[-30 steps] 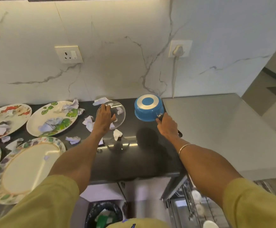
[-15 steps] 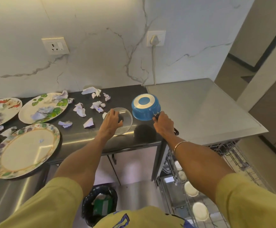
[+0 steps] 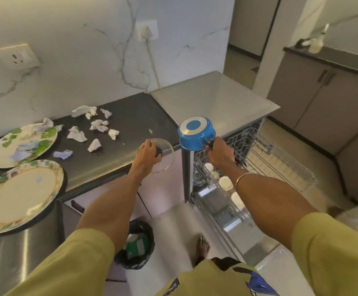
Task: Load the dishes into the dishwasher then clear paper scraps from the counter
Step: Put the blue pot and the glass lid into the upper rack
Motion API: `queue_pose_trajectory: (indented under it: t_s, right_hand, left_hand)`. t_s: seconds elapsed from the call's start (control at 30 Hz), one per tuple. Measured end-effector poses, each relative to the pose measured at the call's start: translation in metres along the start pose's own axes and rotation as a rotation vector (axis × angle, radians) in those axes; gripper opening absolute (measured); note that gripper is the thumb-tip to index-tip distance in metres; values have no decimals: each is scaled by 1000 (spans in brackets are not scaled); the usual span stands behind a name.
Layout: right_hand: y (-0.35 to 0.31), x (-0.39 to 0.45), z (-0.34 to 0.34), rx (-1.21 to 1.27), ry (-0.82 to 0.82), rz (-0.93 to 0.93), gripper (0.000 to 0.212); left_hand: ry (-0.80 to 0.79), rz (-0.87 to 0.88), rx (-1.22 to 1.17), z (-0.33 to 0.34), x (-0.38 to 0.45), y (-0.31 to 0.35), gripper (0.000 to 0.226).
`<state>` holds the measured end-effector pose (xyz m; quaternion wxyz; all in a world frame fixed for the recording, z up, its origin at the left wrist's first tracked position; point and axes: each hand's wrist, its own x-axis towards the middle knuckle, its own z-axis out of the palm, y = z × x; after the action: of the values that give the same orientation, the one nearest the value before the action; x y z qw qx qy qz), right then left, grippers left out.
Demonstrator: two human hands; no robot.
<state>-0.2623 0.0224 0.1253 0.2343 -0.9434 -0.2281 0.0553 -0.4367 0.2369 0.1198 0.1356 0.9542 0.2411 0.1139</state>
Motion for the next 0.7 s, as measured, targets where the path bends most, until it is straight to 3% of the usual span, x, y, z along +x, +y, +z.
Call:
queue_pose_trajectory:
  t_s: [0.3, 0.7]
  right_hand:
    - [82, -62, -26, 65, 11, 162, 34]
    - [230, -102, -86, 93, 0, 244, 29]
  left_hand:
    - [-107, 137, -99, 40, -39, 81, 42]
    - [-178, 147, -54, 100, -49, 217, 46]
